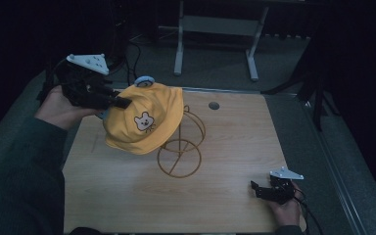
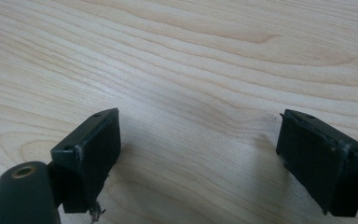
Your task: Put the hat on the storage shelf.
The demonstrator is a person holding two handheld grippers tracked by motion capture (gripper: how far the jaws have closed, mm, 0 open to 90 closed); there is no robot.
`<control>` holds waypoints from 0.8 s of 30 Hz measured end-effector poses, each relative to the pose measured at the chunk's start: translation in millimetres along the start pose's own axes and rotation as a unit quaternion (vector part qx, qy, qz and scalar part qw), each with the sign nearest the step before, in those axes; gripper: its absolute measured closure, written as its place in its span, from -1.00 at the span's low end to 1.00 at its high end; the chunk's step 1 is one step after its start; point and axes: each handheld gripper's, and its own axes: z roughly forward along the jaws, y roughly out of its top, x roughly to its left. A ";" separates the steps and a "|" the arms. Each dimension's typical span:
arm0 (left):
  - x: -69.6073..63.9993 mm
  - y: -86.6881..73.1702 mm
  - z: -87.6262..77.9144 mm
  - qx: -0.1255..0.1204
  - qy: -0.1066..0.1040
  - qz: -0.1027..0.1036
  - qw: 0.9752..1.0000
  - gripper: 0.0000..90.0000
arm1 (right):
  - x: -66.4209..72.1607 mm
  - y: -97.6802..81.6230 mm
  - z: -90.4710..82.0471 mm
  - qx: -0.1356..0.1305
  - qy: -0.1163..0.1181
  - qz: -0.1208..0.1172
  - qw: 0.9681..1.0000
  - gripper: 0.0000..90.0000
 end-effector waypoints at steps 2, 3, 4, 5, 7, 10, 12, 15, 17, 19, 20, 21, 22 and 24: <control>-0.4 2.0 1.1 0.001 0.000 0.001 1.000 0.76 | 0.0 0.0 0.0 0.000 0.000 0.000 1.000 -0.70; -0.4 2.0 1.1 0.001 0.000 0.001 1.000 0.76 | 0.0 0.0 0.0 0.000 0.000 0.000 1.000 -0.70; -0.7 4.2 2.3 0.001 -0.001 0.003 1.000 0.76 | 0.1 0.0 0.0 0.000 0.000 0.000 1.000 -0.70; -0.7 5.3 2.7 0.002 0.000 0.004 1.000 0.76 | 0.0 0.0 0.0 0.000 0.000 0.000 1.000 -0.70; -0.6 7.7 3.9 0.004 -0.001 0.005 1.000 0.76 | 0.0 0.0 0.0 0.000 0.000 0.000 1.000 -0.70; -0.4 11.0 5.0 0.008 0.000 0.007 1.000 0.75 | 0.1 0.0 0.0 0.000 0.000 0.001 1.000 -0.70; 0.1 12.9 5.9 0.010 -0.002 0.009 1.000 0.75 | 0.0 0.0 0.0 0.000 0.000 0.000 1.000 -0.70; -0.1 15.9 8.0 0.013 -0.003 0.010 1.000 0.75 | 0.0 0.0 0.0 0.000 0.000 0.000 1.000 -0.70; 0.3 17.7 9.5 0.014 -0.007 0.012 1.000 0.75 | 0.0 0.0 0.0 0.000 0.000 0.000 1.000 -0.70; 1.1 19.6 11.4 0.015 -0.010 0.013 1.000 0.75 | 0.0 0.0 0.0 0.000 0.000 0.000 1.000 -0.70; 1.5 20.5 12.4 0.017 -0.011 0.014 1.000 0.75 | 0.1 0.0 -0.1 0.000 0.000 0.000 1.000 -0.70; 1.9 21.5 13.6 0.017 -0.011 0.014 1.000 0.75 | 0.0 0.0 0.0 0.000 0.000 0.000 1.000 -0.70; 2.4 22.4 14.4 0.020 -0.012 0.016 1.000 0.75 | 0.0 0.0 0.0 0.000 0.000 0.000 1.000 -0.70; 2.4 22.4 14.4 0.020 -0.012 0.016 1.000 0.75 | 0.0 0.0 0.0 0.000 0.000 0.000 1.000 -0.70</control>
